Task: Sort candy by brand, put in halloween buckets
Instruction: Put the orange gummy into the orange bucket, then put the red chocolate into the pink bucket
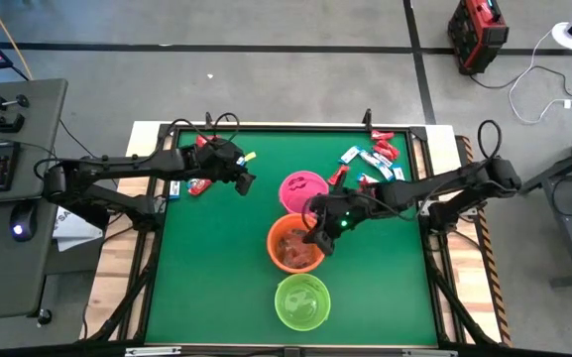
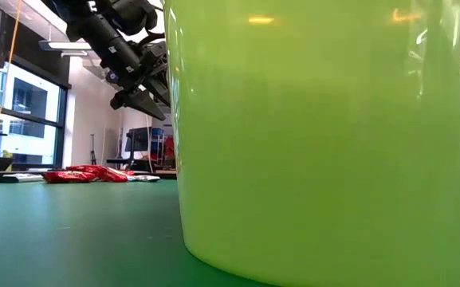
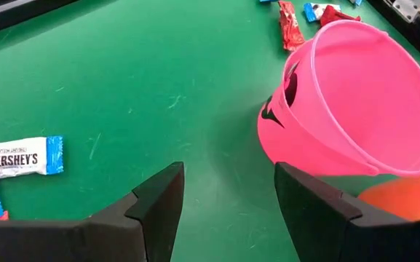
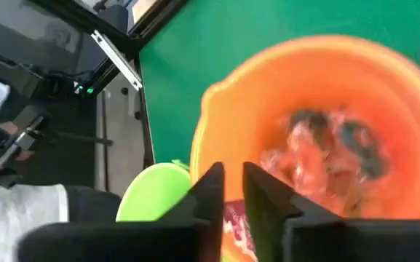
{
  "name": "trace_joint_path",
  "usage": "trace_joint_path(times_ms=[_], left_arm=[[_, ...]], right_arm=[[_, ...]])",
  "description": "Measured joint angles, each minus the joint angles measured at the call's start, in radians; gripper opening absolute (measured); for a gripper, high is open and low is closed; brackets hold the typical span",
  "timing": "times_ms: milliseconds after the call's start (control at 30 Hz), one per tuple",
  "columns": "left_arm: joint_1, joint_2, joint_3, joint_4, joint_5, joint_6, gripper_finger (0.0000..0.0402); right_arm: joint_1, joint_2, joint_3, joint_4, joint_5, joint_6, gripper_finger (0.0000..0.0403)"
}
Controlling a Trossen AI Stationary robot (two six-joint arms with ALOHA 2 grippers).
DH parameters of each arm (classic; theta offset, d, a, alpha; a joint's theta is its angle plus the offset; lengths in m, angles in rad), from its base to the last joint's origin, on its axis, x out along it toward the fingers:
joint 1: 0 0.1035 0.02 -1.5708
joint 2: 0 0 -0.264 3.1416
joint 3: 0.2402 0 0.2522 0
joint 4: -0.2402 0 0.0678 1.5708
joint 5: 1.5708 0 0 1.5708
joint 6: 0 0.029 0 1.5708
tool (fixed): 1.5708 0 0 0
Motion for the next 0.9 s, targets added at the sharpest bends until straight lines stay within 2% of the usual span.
trace_joint_path(times_ms=[100,267,400,533,633,733,900], left_arm=[[0.004,0.0,0.0,0.002,0.008,0.027,0.0204],[0.06,0.0,0.07,-0.046,0.124,0.085,0.0204],[0.12,0.0,0.168,-0.182,0.126,0.176,0.0204],[0.178,0.0,0.216,-0.375,0.117,0.189,0.0204],[0.201,0.0,0.205,-0.545,0.09,0.181,0.0204],[0.202,0.0,0.15,-0.633,0.043,0.129,0.0204],[0.203,0.014,0.001,-0.576,0.023,0.02,0.0204]], right_arm=[[-0.017,-0.001,0.058,-0.064,0.015,-0.072,0.01],[-0.048,-0.003,0.2,-0.267,0.123,-0.262,0.0191],[-0.098,-0.004,0.29,-0.477,0.219,-0.362,0.0237],[-0.161,-0.013,0.302,-0.694,0.267,-0.385,0.0249],[-0.193,-0.047,0.235,-0.755,0.285,-0.386,0.025],[-0.206,-0.104,0.127,-0.701,0.279,-0.376,0.025],[-0.207,-0.17,-0.056,-0.517,0.267,-0.308,0.025]])
